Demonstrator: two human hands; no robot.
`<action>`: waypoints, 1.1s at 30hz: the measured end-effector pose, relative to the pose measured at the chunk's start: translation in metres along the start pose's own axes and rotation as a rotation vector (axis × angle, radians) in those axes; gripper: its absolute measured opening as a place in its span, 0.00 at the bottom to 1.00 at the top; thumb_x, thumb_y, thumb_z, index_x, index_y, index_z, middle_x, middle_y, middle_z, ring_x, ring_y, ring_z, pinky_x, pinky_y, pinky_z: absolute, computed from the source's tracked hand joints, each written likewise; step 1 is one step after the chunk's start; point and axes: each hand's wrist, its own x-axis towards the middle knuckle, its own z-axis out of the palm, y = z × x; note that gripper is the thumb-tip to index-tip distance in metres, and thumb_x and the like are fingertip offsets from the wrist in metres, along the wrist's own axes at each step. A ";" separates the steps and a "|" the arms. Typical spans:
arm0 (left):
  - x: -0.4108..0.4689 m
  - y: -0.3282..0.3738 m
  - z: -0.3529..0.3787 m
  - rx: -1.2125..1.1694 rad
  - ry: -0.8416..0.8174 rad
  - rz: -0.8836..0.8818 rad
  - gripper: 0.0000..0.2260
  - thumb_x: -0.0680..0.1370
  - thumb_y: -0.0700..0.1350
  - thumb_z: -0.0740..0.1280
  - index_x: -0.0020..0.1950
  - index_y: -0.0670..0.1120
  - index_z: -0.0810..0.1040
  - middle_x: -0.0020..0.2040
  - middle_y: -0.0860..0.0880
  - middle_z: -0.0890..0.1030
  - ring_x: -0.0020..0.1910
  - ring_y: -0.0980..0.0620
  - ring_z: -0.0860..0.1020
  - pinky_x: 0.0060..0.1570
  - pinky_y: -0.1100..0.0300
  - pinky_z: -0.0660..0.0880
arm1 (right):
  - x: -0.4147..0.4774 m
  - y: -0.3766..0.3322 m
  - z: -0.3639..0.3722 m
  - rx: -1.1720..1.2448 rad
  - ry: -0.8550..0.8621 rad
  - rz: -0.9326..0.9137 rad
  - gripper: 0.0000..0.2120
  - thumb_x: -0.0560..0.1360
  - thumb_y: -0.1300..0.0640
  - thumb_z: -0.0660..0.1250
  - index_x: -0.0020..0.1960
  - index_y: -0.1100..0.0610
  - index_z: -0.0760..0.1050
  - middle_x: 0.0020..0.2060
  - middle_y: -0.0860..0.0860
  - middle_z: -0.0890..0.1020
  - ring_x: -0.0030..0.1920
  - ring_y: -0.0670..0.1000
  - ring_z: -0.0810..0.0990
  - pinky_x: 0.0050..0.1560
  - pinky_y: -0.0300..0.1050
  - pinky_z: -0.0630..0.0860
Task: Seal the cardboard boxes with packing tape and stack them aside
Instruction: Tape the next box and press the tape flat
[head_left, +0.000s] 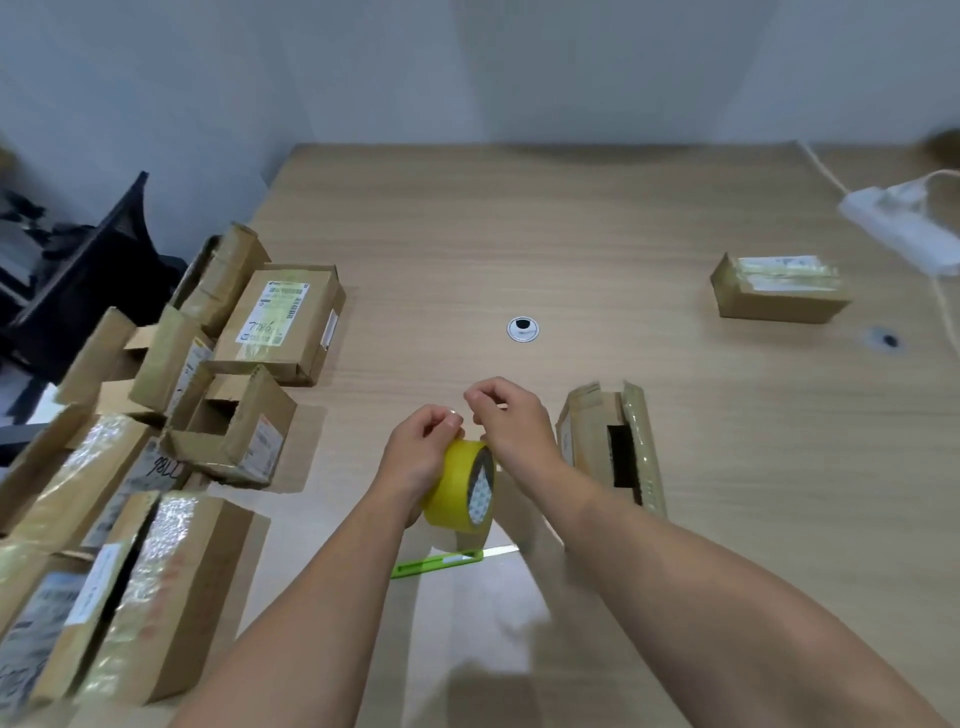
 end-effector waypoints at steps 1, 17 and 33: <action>-0.003 0.001 0.004 -0.004 0.003 0.011 0.08 0.81 0.44 0.66 0.42 0.48 0.80 0.41 0.50 0.81 0.42 0.50 0.76 0.49 0.52 0.73 | 0.001 -0.004 -0.011 -0.074 -0.023 0.003 0.10 0.79 0.55 0.65 0.45 0.55 0.83 0.36 0.46 0.82 0.44 0.49 0.78 0.47 0.46 0.73; -0.076 -0.013 0.068 -0.223 -0.322 -0.316 0.07 0.84 0.43 0.62 0.47 0.45 0.74 0.55 0.37 0.84 0.50 0.42 0.83 0.53 0.49 0.79 | 0.043 0.024 -0.147 -0.996 -0.313 0.010 0.20 0.82 0.54 0.56 0.72 0.54 0.71 0.68 0.56 0.74 0.68 0.61 0.71 0.65 0.52 0.71; -0.052 0.059 0.058 0.296 -0.469 -0.070 0.06 0.83 0.44 0.64 0.46 0.47 0.75 0.55 0.46 0.85 0.46 0.54 0.80 0.45 0.59 0.74 | -0.027 0.077 -0.197 -0.691 0.197 0.274 0.24 0.84 0.40 0.45 0.77 0.46 0.58 0.68 0.57 0.66 0.63 0.61 0.71 0.52 0.53 0.63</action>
